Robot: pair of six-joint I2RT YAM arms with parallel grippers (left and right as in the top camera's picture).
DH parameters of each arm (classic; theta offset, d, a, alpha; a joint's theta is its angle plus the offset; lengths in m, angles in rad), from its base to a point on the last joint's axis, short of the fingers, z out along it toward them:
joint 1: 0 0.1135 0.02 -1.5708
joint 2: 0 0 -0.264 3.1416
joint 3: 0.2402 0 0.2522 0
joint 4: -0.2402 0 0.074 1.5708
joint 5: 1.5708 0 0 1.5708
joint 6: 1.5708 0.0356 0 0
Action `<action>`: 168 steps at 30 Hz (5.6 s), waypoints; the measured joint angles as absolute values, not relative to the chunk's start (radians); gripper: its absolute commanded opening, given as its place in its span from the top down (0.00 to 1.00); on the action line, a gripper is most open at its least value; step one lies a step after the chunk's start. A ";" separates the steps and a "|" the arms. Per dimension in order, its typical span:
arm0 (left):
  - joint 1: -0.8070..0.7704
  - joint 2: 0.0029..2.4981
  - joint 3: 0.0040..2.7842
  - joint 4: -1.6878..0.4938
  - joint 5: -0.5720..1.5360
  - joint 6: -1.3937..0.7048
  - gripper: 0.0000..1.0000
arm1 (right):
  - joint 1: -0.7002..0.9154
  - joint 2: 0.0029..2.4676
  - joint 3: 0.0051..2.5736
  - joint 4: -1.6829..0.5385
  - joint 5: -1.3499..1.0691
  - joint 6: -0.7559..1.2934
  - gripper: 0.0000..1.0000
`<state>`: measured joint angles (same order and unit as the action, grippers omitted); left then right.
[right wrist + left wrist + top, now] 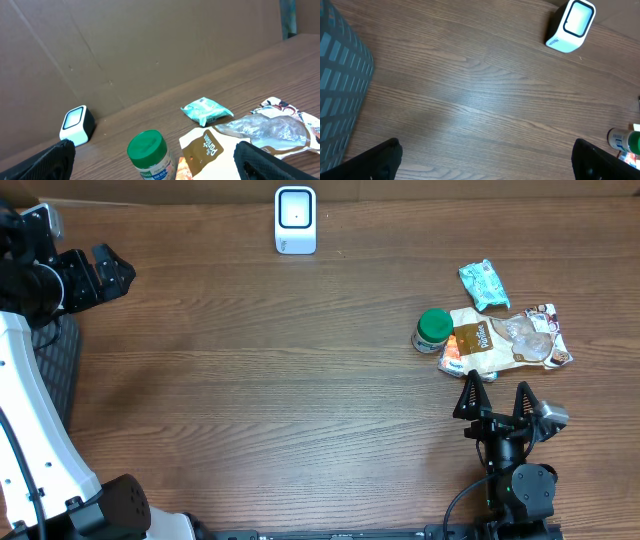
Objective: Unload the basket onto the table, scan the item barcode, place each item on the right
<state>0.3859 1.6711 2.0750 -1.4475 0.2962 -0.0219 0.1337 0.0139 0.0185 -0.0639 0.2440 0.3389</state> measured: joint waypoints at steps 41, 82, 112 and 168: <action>0.287 0.859 1.314 -1.342 0.081 -0.018 0.00 | 0.134 0.014 0.019 -0.063 0.244 0.336 0.00; 0.183 0.212 0.299 -0.004 0.087 -0.179 0.00 | 0.134 0.014 0.019 -0.064 0.244 0.336 0.00; 0.176 0.017 0.008 -0.068 0.086 -0.182 0.00 | 0.134 0.014 0.019 -0.064 0.244 0.336 0.00; 0.176 0.017 0.008 -0.068 0.086 -0.182 0.00 | 0.134 0.014 0.019 -0.064 0.244 0.336 0.00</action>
